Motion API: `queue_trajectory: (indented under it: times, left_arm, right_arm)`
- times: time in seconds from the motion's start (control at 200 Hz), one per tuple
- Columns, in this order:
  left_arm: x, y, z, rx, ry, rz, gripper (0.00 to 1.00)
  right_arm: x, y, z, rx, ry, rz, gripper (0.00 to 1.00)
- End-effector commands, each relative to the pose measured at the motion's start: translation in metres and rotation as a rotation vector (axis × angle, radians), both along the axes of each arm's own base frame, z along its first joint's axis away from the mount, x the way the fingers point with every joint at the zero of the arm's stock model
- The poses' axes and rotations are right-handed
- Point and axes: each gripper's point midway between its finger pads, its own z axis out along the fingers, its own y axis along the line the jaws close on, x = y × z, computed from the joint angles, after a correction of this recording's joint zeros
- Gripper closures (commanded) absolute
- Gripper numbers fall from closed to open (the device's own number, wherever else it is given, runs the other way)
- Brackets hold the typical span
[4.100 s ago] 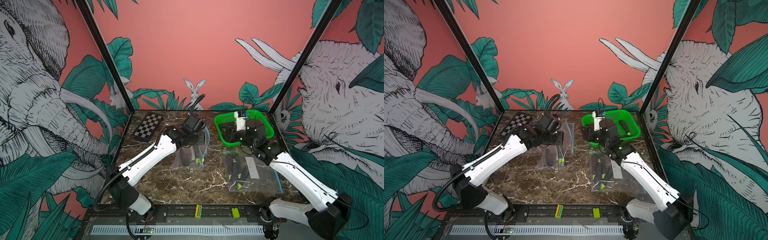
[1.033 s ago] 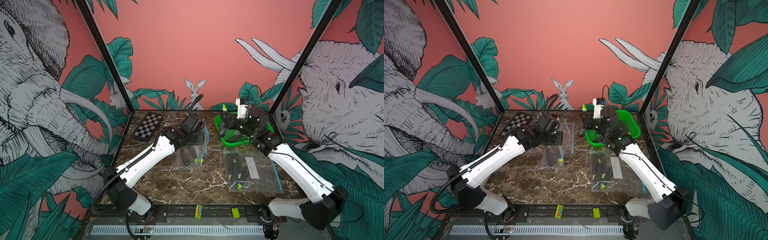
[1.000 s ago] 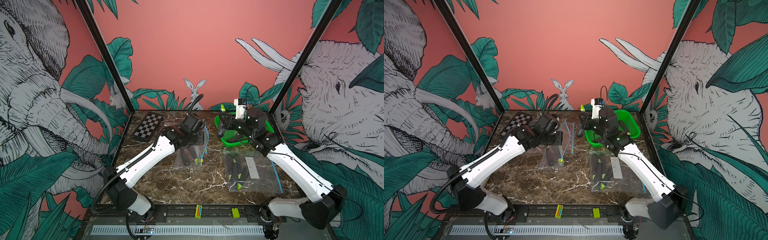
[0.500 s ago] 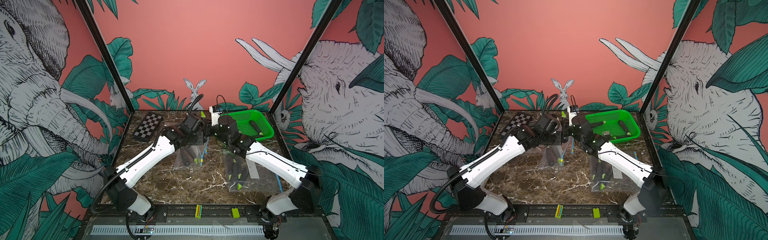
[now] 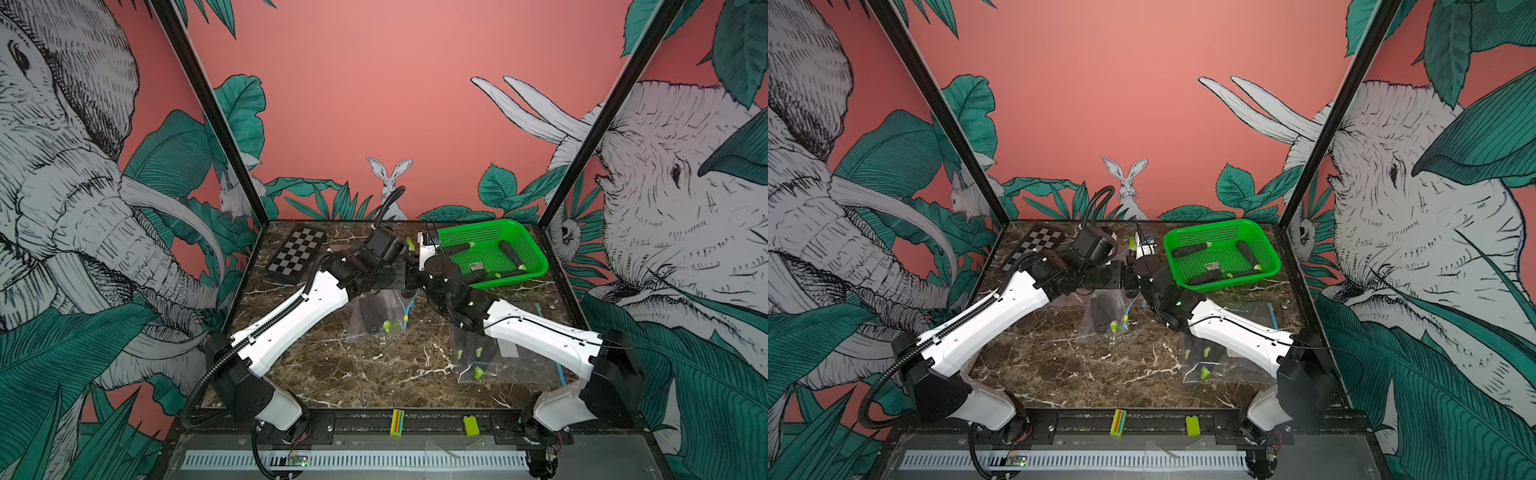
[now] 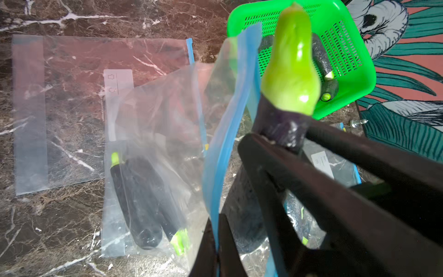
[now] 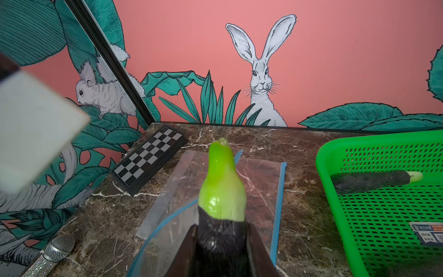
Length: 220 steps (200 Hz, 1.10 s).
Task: Place the eggplant in a zip-top bag and seal the zipper
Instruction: Place the eggplant in the zipper food storage bag, then pick up the eggplant from the basket.
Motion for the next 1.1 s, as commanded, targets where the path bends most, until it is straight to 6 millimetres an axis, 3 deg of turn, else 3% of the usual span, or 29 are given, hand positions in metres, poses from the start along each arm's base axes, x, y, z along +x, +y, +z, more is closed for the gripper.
queue_trajectory:
  times: [0.0, 0.22, 0.3, 0.44, 0.595, 0.78, 0.82, 0.845, 0.985, 1.095]
  left_arm:
    - [-0.002, 0.003, 0.022, -0.034, -0.041, 0.000, 1.00]
    - [-0.002, 0.003, 0.019, -0.031, -0.039, 0.002, 1.00]
    - [-0.001, 0.003, 0.020, -0.031, -0.042, 0.004, 1.00]
    - [-0.002, 0.003, 0.020, -0.030, -0.044, 0.002, 1.00]
    - [-0.002, 0.003, 0.021, -0.029, -0.047, 0.000, 1.00]
    - [-0.002, 0.002, 0.020, -0.040, -0.042, -0.002, 1.00]
    - [-0.002, 0.002, 0.020, -0.041, -0.043, -0.002, 1.00]
    - [-0.002, 0.002, 0.019, -0.041, -0.042, -0.001, 1.00]
    - [-0.002, 0.002, 0.018, -0.041, -0.041, -0.001, 1.00]
    - [-0.001, 0.000, 0.017, -0.047, -0.040, -0.004, 1.00]
  right_arm:
    - [-0.003, -0.005, 0.023, 0.068, -0.041, -0.023, 0.70]
    - [-0.014, -0.009, 0.025, 0.050, -0.012, 0.021, 0.47]
    - [-0.021, -0.014, 0.029, 0.047, -0.004, 0.034, 0.44]
    - [-0.026, -0.041, 0.039, 0.039, 0.008, 0.007, 0.41]
    - [-0.016, -0.093, 0.037, -0.001, 0.122, -0.042, 0.37]
    - [0.023, -0.180, 0.016, 0.035, 0.328, -0.182, 0.28]
    - [0.032, -0.197, 0.002, 0.024, 0.389, -0.212, 0.26]
    - [0.039, -0.207, 0.007, 0.032, 0.395, -0.234, 0.25]
    - [0.073, -0.254, -0.030, 0.141, 0.593, -0.331, 0.19]
    - [0.100, -0.282, -0.061, 0.123, 0.729, -0.398, 0.18]
